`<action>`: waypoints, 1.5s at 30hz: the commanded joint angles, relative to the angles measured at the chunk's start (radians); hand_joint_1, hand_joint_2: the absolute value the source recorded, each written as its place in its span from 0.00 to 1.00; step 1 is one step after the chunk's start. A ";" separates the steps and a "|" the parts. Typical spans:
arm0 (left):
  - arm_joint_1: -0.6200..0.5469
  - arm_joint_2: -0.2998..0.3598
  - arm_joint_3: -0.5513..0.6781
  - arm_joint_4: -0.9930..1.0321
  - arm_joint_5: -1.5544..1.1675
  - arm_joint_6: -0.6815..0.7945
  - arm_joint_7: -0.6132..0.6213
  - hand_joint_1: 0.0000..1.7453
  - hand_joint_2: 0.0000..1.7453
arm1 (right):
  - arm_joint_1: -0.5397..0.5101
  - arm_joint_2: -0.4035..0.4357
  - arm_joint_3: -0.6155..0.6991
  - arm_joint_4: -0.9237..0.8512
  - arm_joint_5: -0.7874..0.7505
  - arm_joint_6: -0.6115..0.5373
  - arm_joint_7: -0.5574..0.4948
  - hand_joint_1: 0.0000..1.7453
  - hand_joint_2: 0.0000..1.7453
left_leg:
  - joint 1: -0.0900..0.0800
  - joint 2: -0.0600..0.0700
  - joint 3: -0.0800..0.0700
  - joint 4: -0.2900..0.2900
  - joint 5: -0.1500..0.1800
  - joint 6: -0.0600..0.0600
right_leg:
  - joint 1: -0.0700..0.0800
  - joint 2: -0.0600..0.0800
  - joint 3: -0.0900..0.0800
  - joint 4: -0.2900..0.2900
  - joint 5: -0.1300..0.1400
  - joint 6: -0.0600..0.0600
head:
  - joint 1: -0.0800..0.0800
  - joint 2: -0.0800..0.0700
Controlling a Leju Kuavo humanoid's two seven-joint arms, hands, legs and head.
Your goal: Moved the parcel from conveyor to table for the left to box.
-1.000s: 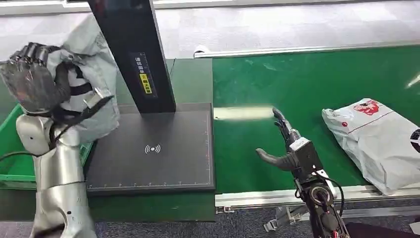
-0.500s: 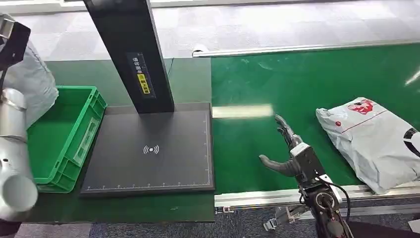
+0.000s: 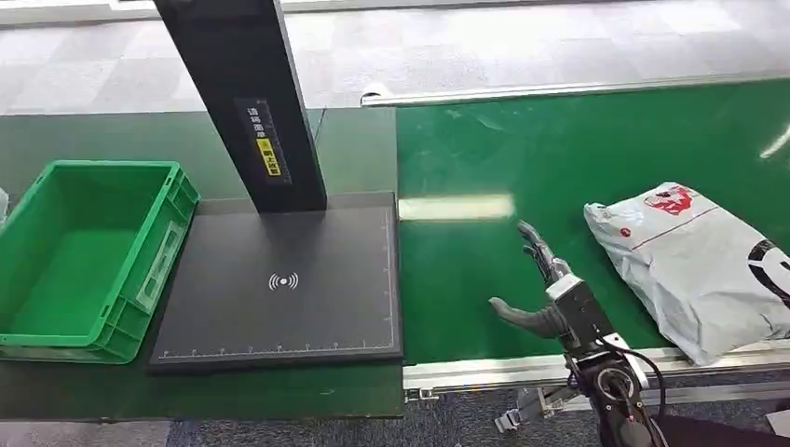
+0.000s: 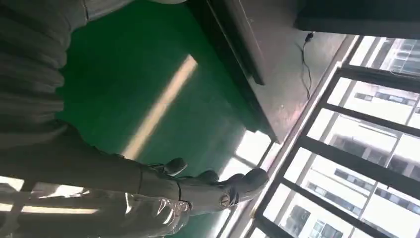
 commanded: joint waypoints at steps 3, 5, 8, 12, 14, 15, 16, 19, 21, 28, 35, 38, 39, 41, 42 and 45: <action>0.334 0.023 0.250 0.146 0.151 0.037 -0.129 1.00 1.00 | -0.057 0.003 0.037 0.033 0.007 0.028 0.013 0.00 1.00 | -0.002 0.006 0.010 -0.009 0.000 -0.001 | -0.002 0.004 0.007 -0.005 0.001 0.000 | 0.000 0.000; 0.338 0.019 0.256 0.142 0.148 0.037 -0.134 1.00 1.00 | -0.063 0.004 0.038 0.037 0.009 0.028 0.014 0.00 1.00 | -0.002 0.002 0.005 -0.005 0.000 0.000 | -0.002 0.001 0.004 -0.003 0.000 0.000 | 0.001 0.000; 0.338 0.019 0.256 0.142 0.148 0.037 -0.134 1.00 1.00 | -0.063 0.004 0.038 0.037 0.009 0.028 0.014 0.00 1.00 | -0.001 -0.001 0.003 -0.003 0.000 -0.001 | -0.001 -0.002 0.003 -0.002 -0.001 0.000 | 0.001 0.000; 0.338 0.019 0.256 0.142 0.148 0.037 -0.134 1.00 1.00 | -0.063 0.004 0.038 0.037 0.009 0.028 0.014 0.00 1.00 | -0.002 -0.004 0.005 -0.004 0.001 -0.001 | -0.002 -0.006 0.007 -0.003 -0.001 -0.001 | 0.000 0.000; 0.338 0.019 0.256 0.142 0.148 0.037 -0.134 1.00 1.00 | -0.063 0.004 0.038 0.037 0.009 0.028 0.014 0.00 1.00 | -0.002 -0.006 0.005 -0.003 0.001 0.000 | -0.001 -0.007 0.007 -0.002 -0.001 -0.001 | 0.000 0.000; 0.338 0.019 0.256 0.142 0.148 0.037 -0.134 1.00 1.00 | -0.063 0.004 0.038 0.037 0.009 0.028 0.014 0.00 1.00 | -0.002 -0.006 0.005 -0.004 0.001 0.000 | -0.002 -0.007 0.007 -0.003 0.000 -0.001 | 0.000 0.000; 0.338 0.019 0.256 0.142 0.148 0.037 -0.134 1.00 1.00 | -0.063 0.004 0.038 0.037 0.009 0.028 0.014 0.00 1.00 | -0.002 -0.006 0.006 -0.005 0.001 -0.001 | -0.001 -0.008 0.008 -0.004 0.000 -0.001 | 0.001 0.000; 0.302 -0.001 0.268 0.183 0.142 0.037 -0.181 1.00 1.00 | -0.085 0.006 0.035 0.056 0.012 0.030 0.014 0.00 1.00 | -0.001 -0.007 0.005 -0.004 0.001 0.000 | -0.001 -0.009 0.008 -0.003 0.000 -0.001 | 0.000 0.000; 0.304 -0.049 0.285 0.118 0.131 0.037 -0.235 1.00 1.00 | -0.096 -0.001 0.038 0.072 0.012 0.031 0.014 0.00 1.00 | -0.002 -0.008 0.005 -0.003 0.002 0.000 | -0.002 -0.010 0.008 -0.002 0.000 0.000 | 0.000 0.000; 0.268 -0.210 0.641 -0.282 0.195 0.037 -0.761 1.00 1.00 | -0.127 0.006 0.070 0.135 0.006 0.033 -0.004 0.00 1.00 | -0.001 -0.011 0.005 -0.002 0.002 0.001 | 0.000 -0.013 0.009 -0.003 0.000 0.000 | 0.001 0.000; 0.357 -0.287 0.533 -0.733 0.633 0.037 -0.927 1.00 1.00 | -0.173 0.008 0.113 0.210 0.006 0.034 -0.041 0.00 1.00 | 0.001 -0.001 0.004 0.000 -0.001 0.000 | 0.001 -0.004 0.006 -0.002 0.000 0.000 | 0.000 0.000; 0.355 -0.297 0.442 -0.807 0.721 0.037 -0.927 1.00 1.00 | -0.186 0.002 0.123 0.233 0.006 0.027 -0.060 0.00 1.00 | 0.003 -0.001 0.003 0.001 -0.001 0.000 | 0.003 -0.003 0.005 -0.001 0.000 0.000 | 0.002 0.000; 0.348 -0.309 0.391 -0.850 0.738 0.037 -0.927 1.00 1.00 | -0.185 -0.003 0.122 0.231 0.004 0.026 -0.064 0.00 1.00 | 0.002 -0.005 0.003 0.000 0.000 0.000 | 0.002 -0.006 0.006 -0.002 -0.001 0.000 | 0.001 0.000; 0.357 -0.327 0.300 -0.931 0.783 0.037 -0.927 1.00 1.00 | -0.187 -0.007 0.124 0.233 0.002 0.028 -0.070 0.00 1.00 | 0.003 -0.009 0.000 0.002 0.000 0.000 | 0.003 -0.010 0.004 -0.002 0.000 0.000 | 0.001 0.000; 0.370 -0.344 0.251 -0.988 0.794 0.037 -0.927 1.00 1.00 | -0.192 -0.008 0.127 0.239 0.002 0.030 -0.071 0.00 1.00 | 0.003 -0.012 0.000 0.001 0.001 0.000 | 0.003 -0.014 0.006 -0.002 -0.001 0.000 | 0.000 0.000; 0.380 -0.376 0.173 -1.025 0.774 0.037 -0.927 1.00 1.00 | -0.189 -0.014 0.142 0.238 0.000 0.022 -0.085 0.00 1.00 | 0.002 -0.014 -0.001 0.001 0.001 0.001 | 0.002 -0.016 0.006 -0.003 0.000 0.001 | 0.000 0.000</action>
